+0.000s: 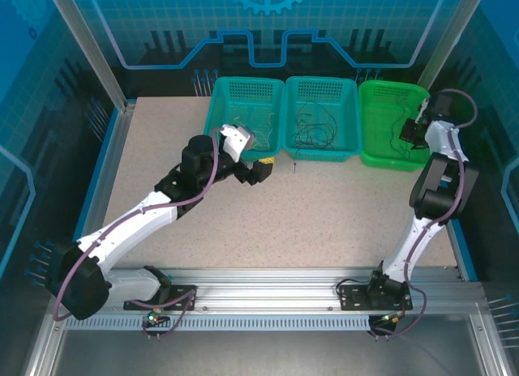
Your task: Untangle the cables
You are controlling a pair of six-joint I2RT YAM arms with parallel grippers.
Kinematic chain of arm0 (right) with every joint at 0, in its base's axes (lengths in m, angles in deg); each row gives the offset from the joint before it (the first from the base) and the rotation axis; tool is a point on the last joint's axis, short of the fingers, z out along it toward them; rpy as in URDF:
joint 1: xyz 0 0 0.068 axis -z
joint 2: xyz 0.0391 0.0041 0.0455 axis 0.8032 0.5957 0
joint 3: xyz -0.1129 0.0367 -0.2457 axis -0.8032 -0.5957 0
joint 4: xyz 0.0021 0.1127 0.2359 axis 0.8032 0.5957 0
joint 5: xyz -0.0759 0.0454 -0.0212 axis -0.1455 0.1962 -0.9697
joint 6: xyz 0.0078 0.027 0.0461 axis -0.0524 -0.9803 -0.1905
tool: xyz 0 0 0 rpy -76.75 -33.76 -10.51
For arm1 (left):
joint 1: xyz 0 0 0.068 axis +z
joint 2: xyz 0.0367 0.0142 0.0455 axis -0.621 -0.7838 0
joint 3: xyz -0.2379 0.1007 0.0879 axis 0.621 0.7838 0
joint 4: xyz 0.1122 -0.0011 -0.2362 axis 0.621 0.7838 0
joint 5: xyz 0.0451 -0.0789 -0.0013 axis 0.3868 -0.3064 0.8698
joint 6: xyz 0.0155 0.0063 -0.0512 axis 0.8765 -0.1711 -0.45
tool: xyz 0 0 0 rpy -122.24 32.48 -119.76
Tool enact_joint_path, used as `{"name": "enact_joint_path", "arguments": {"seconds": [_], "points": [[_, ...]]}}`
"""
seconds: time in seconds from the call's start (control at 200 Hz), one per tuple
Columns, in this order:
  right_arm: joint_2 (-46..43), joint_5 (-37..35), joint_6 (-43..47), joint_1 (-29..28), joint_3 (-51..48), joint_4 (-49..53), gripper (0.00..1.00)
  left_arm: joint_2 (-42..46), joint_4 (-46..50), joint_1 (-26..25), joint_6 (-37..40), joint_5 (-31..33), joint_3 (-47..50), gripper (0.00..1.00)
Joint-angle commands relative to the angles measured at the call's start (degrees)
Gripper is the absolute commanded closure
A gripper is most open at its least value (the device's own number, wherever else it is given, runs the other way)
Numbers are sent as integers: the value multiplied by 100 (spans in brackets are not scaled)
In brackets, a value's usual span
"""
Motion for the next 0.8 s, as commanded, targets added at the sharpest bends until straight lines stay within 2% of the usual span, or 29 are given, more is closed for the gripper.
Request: {"name": "enact_joint_path", "arguments": {"seconds": [0.0,0.06,0.145,0.255,0.34,0.405,0.54,0.655,0.705,0.79], "points": [[161,-49,-267,-168,315,653,70,2,-78,-10,-260,279,-44,3],[-99,84,-304,-235,255,631,63,33,247,-10,-336,703,-99,3],[-682,233,-332,-399,-51,574,62,144,764,-2,-364,1562,-32,3],[-2043,318,-561,-692,-1500,-231,61,384,1018,222,-735,2768,405,3],[-3229,235,-775,-929,-2890,-1036,60,656,977,781,-1278,2968,896,2],[-4048,129,-723,-1139,-3917,-1580,59,839,651,1195,-1390,3103,1339,1],[-5344,-393,-347,-1837,-5545,-2706,55,793,-79,1581,-790,3816,1922,1],[-5704,-1194,3,-2438,-6476,-3856,47,402,-904,1711,-312,4319,2252,1],[-5562,-1700,177,-2566,-6627,-4113,40,239,-1260,1788,-194,4364,2391,1],[-5118,-2191,183,-2578,-6620,-4185,35,-53,-1842,1922,-45,4241,2635,1]]}}
